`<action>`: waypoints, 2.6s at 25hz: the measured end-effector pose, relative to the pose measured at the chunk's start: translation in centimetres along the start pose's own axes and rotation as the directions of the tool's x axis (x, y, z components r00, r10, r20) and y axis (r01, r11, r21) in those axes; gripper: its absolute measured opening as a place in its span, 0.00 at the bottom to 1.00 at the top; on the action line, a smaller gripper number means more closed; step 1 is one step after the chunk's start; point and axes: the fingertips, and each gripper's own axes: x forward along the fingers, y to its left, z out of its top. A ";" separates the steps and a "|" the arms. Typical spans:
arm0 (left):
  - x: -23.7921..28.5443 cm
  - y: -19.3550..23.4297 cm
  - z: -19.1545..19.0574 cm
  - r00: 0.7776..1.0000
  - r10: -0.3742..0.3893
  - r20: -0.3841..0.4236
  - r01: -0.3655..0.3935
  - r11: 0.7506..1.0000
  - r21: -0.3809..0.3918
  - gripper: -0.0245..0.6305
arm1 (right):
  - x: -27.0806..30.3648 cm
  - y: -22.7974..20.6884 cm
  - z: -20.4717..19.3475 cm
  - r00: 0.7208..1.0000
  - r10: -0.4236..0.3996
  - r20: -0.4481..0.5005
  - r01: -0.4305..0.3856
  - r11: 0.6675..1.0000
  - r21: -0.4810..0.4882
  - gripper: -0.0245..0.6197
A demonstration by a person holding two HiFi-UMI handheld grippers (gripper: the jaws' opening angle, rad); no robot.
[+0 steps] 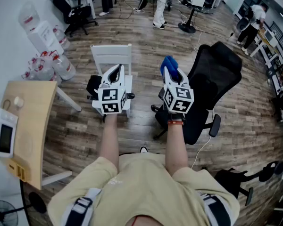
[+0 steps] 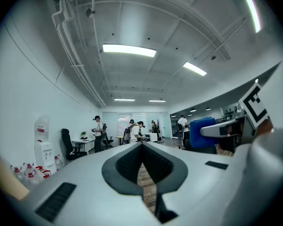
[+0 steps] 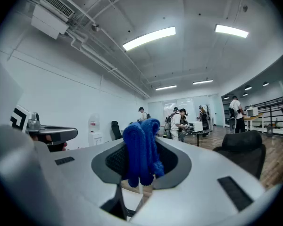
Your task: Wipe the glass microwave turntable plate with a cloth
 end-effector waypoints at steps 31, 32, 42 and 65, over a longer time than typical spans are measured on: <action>-35.2 25.9 -2.8 0.627 0.777 -0.061 -0.779 0.627 -0.012 0.07 | 0.9 48.2 -4.5 0.547 0.832 -0.093 -0.833 0.552 0.034 0.23; -37.3 27.1 -3.1 0.598 0.799 -0.064 -0.801 0.598 -0.013 0.07 | 0.0 50.9 -4.9 0.511 0.854 -0.099 -0.856 0.516 0.033 0.23; -55.9 37.8 -5.7 0.361 0.927 -0.103 -0.932 0.361 -0.020 0.07 | -7.7 73.9 -8.7 0.219 0.961 -0.172 -0.969 0.234 0.073 0.23; -78.4 60.2 -12.4 0.243 0.956 -0.165 -0.970 0.237 -0.056 0.07 | -12.3 108.0 -16.8 0.040 0.950 -0.309 -0.990 0.081 0.119 0.23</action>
